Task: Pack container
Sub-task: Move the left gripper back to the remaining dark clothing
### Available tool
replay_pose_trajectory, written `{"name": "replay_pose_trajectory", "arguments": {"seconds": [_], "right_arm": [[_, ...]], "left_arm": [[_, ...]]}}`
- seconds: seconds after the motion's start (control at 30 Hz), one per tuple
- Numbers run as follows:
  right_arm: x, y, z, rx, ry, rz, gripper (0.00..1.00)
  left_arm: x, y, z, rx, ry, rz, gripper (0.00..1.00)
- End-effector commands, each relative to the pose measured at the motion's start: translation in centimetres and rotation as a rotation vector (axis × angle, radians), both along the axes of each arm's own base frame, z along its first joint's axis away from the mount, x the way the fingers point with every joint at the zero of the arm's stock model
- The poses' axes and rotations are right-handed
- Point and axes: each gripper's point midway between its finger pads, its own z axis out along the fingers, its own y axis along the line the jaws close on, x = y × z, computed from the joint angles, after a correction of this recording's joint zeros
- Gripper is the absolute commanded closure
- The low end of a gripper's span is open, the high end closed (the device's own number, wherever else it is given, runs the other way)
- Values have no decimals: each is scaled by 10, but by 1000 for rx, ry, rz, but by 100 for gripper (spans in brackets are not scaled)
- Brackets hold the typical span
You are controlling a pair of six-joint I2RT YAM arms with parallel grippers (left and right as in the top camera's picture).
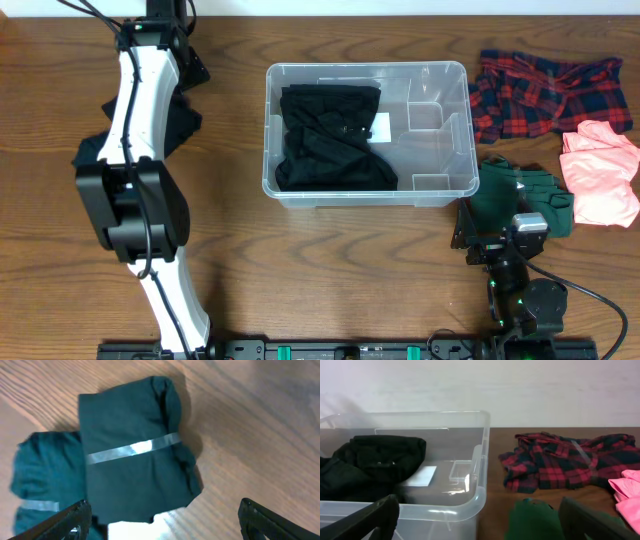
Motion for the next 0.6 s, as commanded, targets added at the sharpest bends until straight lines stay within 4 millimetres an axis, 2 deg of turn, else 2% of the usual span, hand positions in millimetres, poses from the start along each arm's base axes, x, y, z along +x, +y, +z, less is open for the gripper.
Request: {"name": "replay_pose_trajectory", "arguments": {"seconds": [0.0,0.23,0.57], "right_arm": [[0,-2,-1,9,1,-9,1],[0,-2,-1,9,2,-9,1],[0,-2,-1,9,2,-9,1]], "left_arm": [[5,6,-11,0,-22,66,6],[16,13,-27,-1,-37,80,7],[11,30,-57,-2,23,113,7]]}}
